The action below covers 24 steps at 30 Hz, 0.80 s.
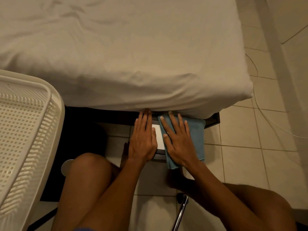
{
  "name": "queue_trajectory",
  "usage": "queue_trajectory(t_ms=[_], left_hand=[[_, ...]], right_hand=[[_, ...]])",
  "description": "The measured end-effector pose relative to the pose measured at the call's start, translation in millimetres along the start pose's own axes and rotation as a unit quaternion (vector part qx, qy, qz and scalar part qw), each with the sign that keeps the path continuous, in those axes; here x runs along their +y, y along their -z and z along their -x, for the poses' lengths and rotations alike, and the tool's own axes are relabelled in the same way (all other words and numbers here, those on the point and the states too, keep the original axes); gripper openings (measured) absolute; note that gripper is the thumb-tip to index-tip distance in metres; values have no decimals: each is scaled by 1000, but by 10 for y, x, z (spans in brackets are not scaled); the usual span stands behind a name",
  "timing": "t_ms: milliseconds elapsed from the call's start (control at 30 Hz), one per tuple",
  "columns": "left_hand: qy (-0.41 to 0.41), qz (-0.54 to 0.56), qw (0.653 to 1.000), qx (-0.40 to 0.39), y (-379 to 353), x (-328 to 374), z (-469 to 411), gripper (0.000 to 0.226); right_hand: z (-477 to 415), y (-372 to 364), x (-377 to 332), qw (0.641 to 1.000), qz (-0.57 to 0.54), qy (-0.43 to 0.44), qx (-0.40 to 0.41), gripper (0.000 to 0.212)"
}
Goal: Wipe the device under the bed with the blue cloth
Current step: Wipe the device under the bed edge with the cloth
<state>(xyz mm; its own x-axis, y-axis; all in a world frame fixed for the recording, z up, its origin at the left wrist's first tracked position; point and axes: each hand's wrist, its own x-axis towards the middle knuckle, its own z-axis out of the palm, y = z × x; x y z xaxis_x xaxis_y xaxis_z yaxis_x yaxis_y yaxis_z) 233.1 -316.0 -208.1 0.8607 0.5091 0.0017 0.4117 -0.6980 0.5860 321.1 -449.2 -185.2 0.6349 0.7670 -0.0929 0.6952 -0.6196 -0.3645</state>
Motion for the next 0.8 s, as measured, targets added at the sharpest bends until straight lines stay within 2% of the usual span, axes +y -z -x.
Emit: queue_trajectory(t_ms=[133,300,333,433,500,700,800], left_hand=[[5,4,1000,0,1,9,0,59],[-3,-7,1000,6,-17,8,13,59],[-3,-9,1000,5,-13,2,10,59],[-3,-10,1000,3,-13,5,4,58],[-4,-12,1000,-3,-15,21,-9,58],[-43,-49,998,0,-38,16,-25,57],[-37,-37,999,-2,-37,32,-17,57]], right_hand=[[-2,30,93,998,17,60,-9,56],[-24,12,49,997,-33,-51,41,59],[-10,19,41,998,-27,-48,39,59],[75,30,80,999,11,35,2,57],[97,31,128,999,10,47,-7,57],[56,-42,-18,995,-25,-84,54,58],[127,-122,-174,987,-22,-137,83,59]])
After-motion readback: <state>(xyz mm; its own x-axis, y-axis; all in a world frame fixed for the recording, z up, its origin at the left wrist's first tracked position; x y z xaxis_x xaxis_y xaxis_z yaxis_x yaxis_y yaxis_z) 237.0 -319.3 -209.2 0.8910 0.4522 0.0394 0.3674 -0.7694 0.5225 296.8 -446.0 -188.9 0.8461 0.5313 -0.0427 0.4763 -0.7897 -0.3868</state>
